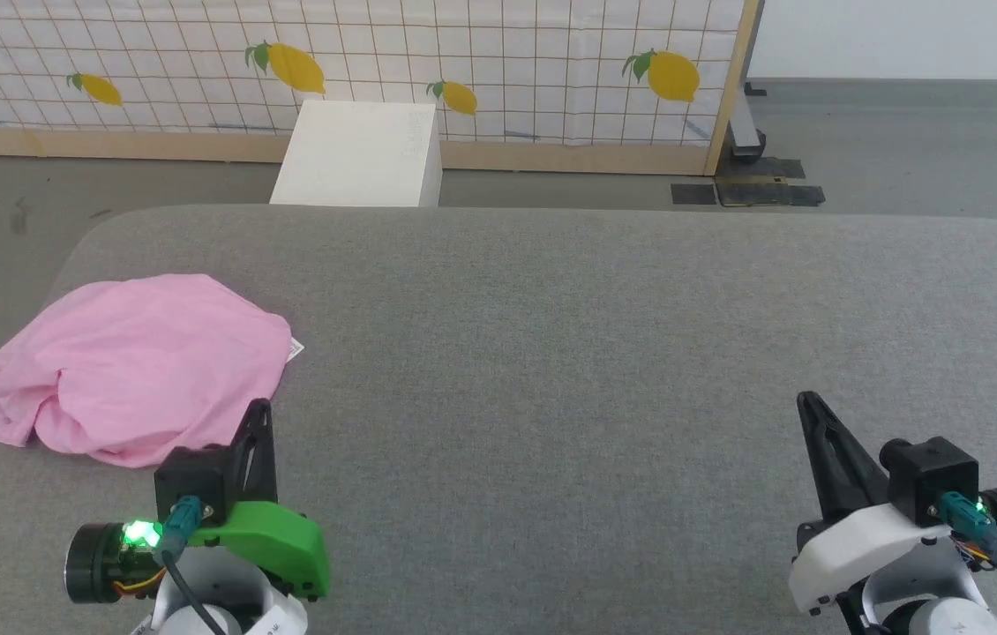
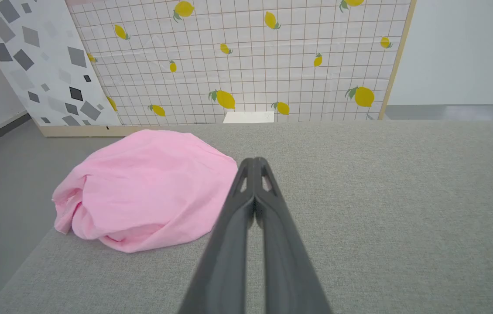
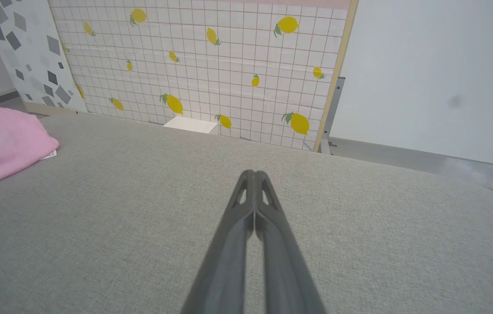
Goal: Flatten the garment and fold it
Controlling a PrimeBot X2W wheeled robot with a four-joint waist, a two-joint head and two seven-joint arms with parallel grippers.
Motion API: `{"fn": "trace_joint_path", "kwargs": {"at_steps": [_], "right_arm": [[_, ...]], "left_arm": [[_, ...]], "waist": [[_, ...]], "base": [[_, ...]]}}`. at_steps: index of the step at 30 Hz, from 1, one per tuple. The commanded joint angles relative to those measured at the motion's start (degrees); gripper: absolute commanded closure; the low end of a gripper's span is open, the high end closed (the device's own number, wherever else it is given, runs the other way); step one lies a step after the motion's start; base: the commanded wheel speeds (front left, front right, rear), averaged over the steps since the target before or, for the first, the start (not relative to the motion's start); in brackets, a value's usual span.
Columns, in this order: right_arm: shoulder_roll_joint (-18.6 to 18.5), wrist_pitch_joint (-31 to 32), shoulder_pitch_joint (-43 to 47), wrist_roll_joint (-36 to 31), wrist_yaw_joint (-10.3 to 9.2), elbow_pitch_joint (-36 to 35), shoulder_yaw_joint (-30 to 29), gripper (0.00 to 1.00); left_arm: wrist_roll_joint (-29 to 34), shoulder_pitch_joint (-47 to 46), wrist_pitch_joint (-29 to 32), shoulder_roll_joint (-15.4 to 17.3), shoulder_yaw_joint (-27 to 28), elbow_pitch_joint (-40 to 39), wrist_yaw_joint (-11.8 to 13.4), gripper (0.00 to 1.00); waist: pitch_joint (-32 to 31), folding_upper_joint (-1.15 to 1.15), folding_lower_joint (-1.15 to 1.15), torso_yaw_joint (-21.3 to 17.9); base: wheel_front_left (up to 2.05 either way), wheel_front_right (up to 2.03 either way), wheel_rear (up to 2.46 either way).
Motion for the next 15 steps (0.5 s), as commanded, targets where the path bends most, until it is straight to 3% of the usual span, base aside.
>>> {"fn": "trace_joint_path", "kwargs": {"at_steps": [1,7,8,15], "right_arm": [[0.1,0.0,-1.0,-0.3,-0.09,-0.3,0.1,1.00],[0.1,0.0,-1.0,-0.3,-0.09,-0.3,0.1,1.00],[0.0,0.0,0.0,0.0,0.00,0.0,0.0,0.00],[0.0,-0.3,-0.2,0.0,0.01,0.2,0.0,0.00]], "left_arm": [[0.6,0.7,0.1,-0.2,0.1,-0.1,0.4,1.00],[0.6,0.7,0.1,-0.2,0.1,-0.1,0.4,1.00],[0.0,0.0,0.0,0.0,0.0,0.0,0.0,0.00],[-0.3,-0.1,-0.3,0.0,-0.4,0.2,0.2,0.00]], "waist": [[0.0,0.00,0.00,0.0],[0.0,0.00,0.00,0.0],[0.0,0.00,0.00,0.0],[0.0,0.00,0.00,0.0]], "base": [[0.00,0.00,0.00],[0.00,0.00,0.00],[0.00,0.00,0.00],[0.00,0.00,0.00]]}}
